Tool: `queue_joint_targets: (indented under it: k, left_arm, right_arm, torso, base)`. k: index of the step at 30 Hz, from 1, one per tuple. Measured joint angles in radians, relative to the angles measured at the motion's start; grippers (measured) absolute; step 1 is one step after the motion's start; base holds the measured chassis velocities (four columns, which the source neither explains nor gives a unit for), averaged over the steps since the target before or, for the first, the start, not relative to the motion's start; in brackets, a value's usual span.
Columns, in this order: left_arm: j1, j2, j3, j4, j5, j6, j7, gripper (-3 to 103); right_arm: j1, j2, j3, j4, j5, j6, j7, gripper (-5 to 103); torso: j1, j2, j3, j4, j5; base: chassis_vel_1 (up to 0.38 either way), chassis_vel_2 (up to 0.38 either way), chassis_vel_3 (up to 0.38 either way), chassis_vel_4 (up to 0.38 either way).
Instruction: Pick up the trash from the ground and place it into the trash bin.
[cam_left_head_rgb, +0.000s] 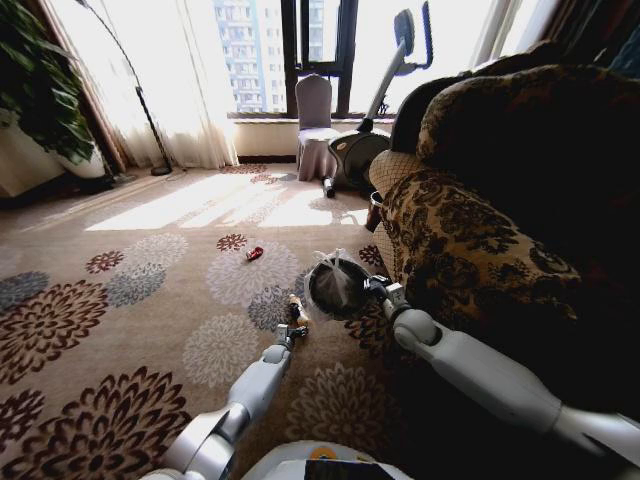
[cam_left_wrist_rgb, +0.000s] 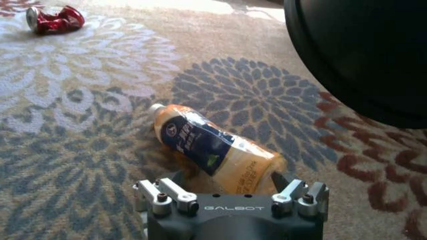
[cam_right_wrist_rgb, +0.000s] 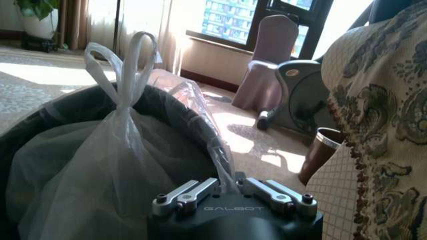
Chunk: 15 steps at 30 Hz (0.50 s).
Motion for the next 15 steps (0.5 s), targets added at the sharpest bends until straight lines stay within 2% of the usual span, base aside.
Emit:
queue_joint_targets:
  k: [4,10,11,15]
  left_arm:
    - [0.032,0.0,0.026,-0.058,-0.013,0.049,-0.007,89]
    - [0.039,-0.01,0.04,-0.056,0.03,0.047,-0.007,89]
    - [0.037,-0.009,0.044,-0.053,0.033,0.046,-0.006,89]
    - [0.04,0.001,0.056,-0.078,0.029,0.063,-0.002,89]
  right_arm:
    - [0.001,-0.015,0.005,0.023,0.006,-0.001,-0.002,0]
    - [-0.001,-0.019,0.005,0.043,0.008,0.001,-0.005,0]
    - [-0.001,-0.021,0.005,0.04,0.009,0.003,-0.006,0]
    - [-0.001,-0.026,0.009,0.041,0.011,0.007,-0.016,0]
  torso:
    - [0.0,0.0,0.0,-0.0005,0.0004]
    - [0.0,0.0,0.0,-0.0017,0.0006]
    - [0.0,0.0,0.0,0.0005,0.0008]
    - [0.0,0.0,0.0,0.001,-0.0003]
  base:
    - [-0.229,0.232,0.238,-0.212]
    - [-0.182,0.152,0.161,-0.183]
    - [-0.033,-0.015,-0.046,-0.075]
    - [0.008,-0.014,-0.013,0.01]
